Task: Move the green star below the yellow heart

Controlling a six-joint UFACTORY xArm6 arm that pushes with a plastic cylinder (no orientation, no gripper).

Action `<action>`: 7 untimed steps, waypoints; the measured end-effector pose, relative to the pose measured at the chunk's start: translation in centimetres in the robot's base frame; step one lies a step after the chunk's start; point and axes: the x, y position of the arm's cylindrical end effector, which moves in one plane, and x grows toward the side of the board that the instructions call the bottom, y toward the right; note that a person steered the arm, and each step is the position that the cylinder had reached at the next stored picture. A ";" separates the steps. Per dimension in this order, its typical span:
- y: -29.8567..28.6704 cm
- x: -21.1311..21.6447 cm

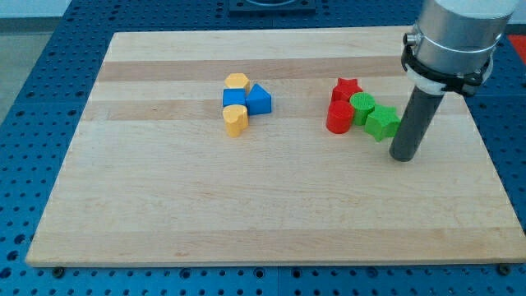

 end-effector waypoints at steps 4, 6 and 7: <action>2.7 -3.7; -1.5 -5.7; -5.2 -5.5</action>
